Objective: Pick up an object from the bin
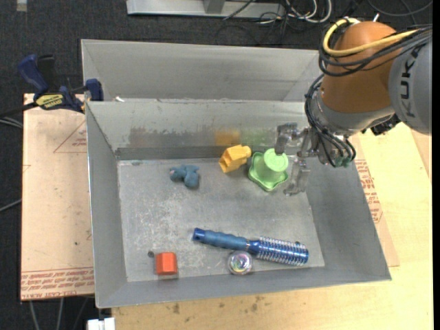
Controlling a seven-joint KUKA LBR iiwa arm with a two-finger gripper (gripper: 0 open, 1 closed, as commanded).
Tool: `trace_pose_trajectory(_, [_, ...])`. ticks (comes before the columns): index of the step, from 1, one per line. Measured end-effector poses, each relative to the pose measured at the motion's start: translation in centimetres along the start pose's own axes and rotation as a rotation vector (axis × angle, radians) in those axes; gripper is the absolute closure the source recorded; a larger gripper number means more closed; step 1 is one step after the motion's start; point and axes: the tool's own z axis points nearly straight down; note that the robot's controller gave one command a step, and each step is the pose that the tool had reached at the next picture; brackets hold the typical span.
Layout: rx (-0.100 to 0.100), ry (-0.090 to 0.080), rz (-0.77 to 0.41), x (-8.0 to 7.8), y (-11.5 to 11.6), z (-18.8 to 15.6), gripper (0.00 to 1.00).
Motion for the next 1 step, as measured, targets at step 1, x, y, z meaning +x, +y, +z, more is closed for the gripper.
trace_pose_trajectory(1, [-0.001, -0.017, 0.041, -2.34, -0.53, 10.57, 0.00])
